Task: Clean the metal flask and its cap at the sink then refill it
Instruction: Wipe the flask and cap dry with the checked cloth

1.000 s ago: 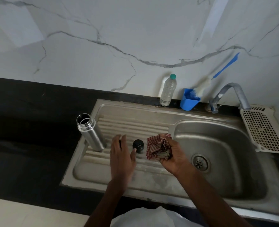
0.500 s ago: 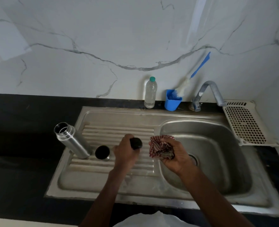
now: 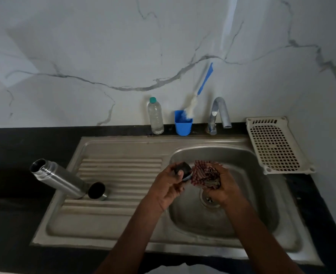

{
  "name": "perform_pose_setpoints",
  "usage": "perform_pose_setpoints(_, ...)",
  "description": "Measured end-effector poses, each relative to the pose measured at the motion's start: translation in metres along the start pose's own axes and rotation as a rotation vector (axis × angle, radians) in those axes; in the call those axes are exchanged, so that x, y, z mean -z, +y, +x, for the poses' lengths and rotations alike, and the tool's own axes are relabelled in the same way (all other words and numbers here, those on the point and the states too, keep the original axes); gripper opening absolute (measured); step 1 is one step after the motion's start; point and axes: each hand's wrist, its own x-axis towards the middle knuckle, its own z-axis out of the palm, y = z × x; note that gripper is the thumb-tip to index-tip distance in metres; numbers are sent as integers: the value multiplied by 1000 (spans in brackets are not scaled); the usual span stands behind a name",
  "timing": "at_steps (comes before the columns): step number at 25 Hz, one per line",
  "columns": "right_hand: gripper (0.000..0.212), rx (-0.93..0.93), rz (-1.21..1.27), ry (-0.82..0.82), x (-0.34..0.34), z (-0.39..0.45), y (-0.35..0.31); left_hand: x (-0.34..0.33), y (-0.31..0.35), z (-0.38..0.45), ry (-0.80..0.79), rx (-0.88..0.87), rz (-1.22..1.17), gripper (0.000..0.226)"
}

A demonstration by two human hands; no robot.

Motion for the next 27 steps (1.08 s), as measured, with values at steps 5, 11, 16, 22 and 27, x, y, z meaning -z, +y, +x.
perform_pose_setpoints(5,24,-33,-19,44,32,-3,-25,-36,-28,16,32,139,-103,28)
perform_pose_setpoints(11,20,-43,-69,45,49,-2,-35,-51,-44,13,73,150,22,20)
perform_pose_setpoints(16,15,108,-326,82,52,-11,-31,-47,-48,11,185,-14,371,39)
perform_pose_setpoints(22,33,693,-816,-35,31,-46,-17,-42,-45,-4,218,-82,203,52)
perform_pose_setpoints(27,60,1117,-1296,-307,24,-49,20,-38,-29,-19,206,-201,502,54)
